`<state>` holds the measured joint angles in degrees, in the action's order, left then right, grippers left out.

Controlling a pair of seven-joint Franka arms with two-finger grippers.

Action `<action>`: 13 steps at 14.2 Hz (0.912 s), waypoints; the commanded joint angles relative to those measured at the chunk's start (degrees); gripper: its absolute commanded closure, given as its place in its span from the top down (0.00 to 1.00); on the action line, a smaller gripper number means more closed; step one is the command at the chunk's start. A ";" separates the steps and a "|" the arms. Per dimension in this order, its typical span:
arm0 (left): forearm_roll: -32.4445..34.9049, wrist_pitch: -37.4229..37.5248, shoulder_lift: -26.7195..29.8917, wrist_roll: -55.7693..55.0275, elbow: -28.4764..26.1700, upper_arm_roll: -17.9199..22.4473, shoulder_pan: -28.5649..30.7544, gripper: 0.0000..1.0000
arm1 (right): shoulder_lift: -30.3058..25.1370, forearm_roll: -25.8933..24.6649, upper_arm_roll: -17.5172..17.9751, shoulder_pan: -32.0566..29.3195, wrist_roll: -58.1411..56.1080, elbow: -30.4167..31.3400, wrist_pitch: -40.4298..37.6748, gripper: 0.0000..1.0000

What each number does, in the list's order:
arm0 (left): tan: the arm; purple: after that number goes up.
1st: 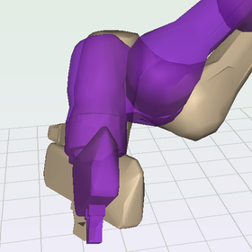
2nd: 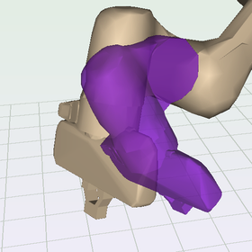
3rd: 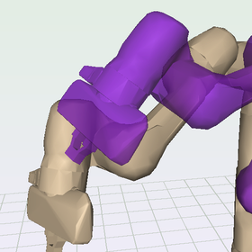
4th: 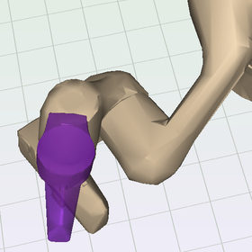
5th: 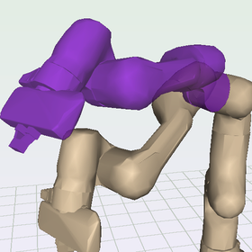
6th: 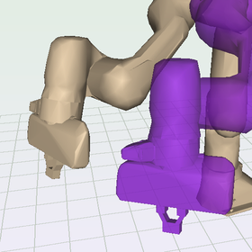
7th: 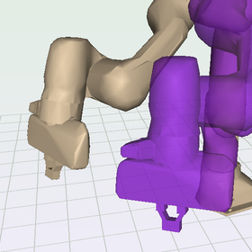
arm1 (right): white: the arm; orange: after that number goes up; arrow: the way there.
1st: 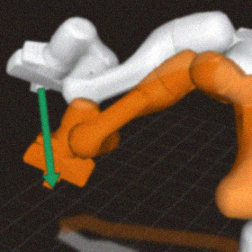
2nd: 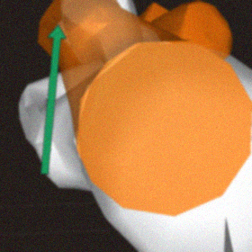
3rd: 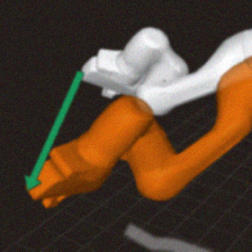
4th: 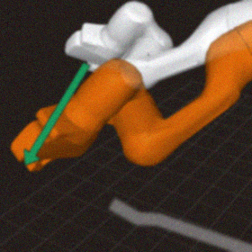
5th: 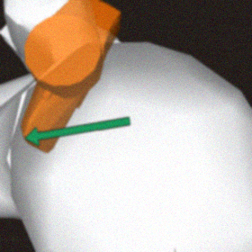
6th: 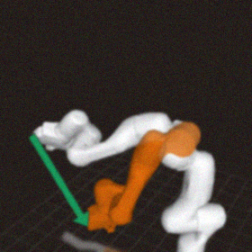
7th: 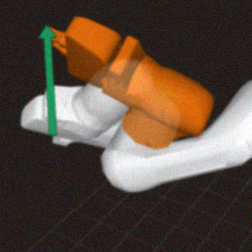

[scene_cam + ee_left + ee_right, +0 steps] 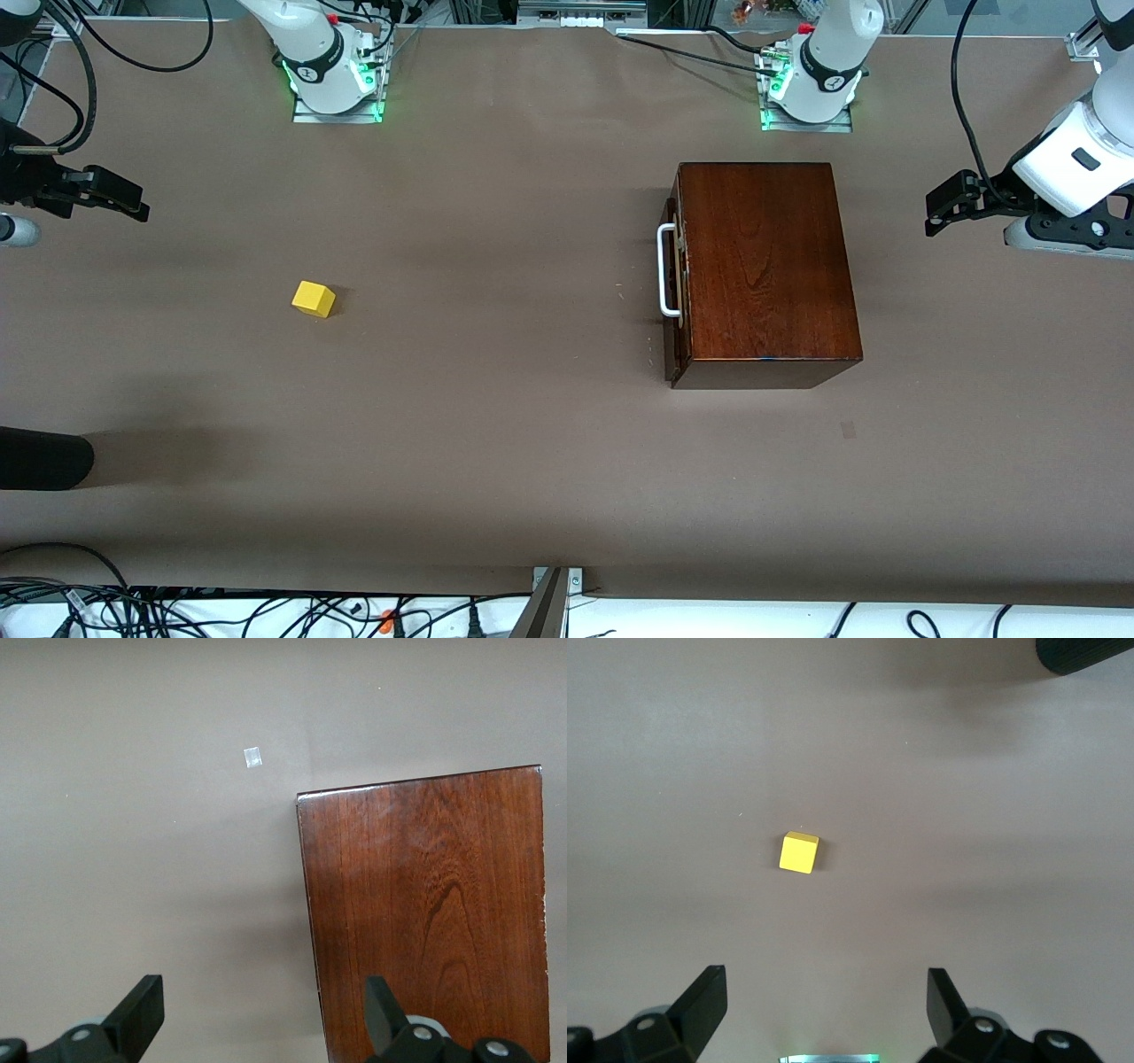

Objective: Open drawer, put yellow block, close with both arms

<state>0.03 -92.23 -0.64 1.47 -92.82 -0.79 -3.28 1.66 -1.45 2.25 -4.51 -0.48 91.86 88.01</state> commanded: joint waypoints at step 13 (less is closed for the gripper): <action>0.05 1.88 -0.85 0.55 1.94 -0.09 0.20 1.00 | 0.27 0.39 -0.32 0.29 0.39 -0.98 -0.47 1.00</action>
<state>0.03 -92.06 -0.64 1.47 -92.81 -0.74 -3.23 1.66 -1.45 2.25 -4.51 -0.48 91.86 88.01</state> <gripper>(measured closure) 0.000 0.000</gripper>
